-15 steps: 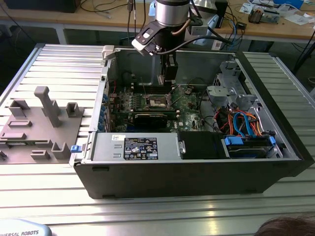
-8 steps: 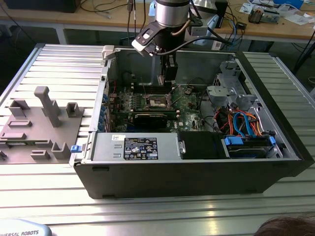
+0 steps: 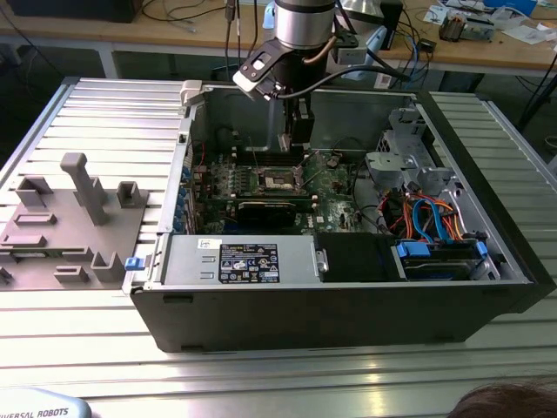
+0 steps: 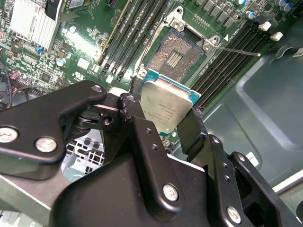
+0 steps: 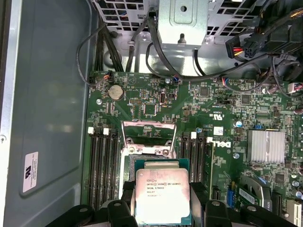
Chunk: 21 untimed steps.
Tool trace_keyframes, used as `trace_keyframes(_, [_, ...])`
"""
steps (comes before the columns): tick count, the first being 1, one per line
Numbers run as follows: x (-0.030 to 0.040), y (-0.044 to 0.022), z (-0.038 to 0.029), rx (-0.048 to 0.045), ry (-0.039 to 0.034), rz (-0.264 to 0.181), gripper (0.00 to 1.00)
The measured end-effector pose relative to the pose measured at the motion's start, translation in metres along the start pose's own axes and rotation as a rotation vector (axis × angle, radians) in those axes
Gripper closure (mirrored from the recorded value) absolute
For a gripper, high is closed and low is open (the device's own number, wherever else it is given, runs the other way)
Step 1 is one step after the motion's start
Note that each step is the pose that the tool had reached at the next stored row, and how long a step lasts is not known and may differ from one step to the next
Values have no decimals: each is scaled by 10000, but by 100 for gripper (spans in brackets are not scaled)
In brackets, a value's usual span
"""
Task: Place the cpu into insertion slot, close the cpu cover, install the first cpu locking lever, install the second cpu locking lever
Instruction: 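Place the cpu into insertion slot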
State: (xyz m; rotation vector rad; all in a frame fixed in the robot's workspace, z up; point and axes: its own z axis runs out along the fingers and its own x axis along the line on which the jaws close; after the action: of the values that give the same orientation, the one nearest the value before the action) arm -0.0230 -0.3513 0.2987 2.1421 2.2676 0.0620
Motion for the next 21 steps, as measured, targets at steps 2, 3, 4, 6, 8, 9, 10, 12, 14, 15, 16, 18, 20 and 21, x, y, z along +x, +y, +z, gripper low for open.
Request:
trace_keyframes(2, [0,0,3,0,0,0,45])
trace_keyframes(3, [0,0,5,0,0,0,45])
trace_keyframes(4, [0,0,7,0,0,0,45])
trace_keyframes(6, [0,0,11,0,1,0,45])
trace_keyframes(8, [0,-1,15,0,0,0,45])
trace_keyframes(9, [0,-1,16,0,0,0,45])
trace_keyframes(10, [0,-1,18,0,1,0,45])
trace_keyframes(12, [0,-1,21,0,0,0,45])
trace_keyframes(14, [0,-1,25,0,0,0,45])
trace_keyframes(15, [0,-1,27,0,0,0,45])
trace_keyframes(16, [0,-1,30,0,0,0,45])
trace_keyframes(18, [-1,-2,37,0,0,0,45])
trace_keyframes(20, [0,-2,41,0,0,0,45])
trace_keyframes(21, [-1,-2,42,0,0,0,45])
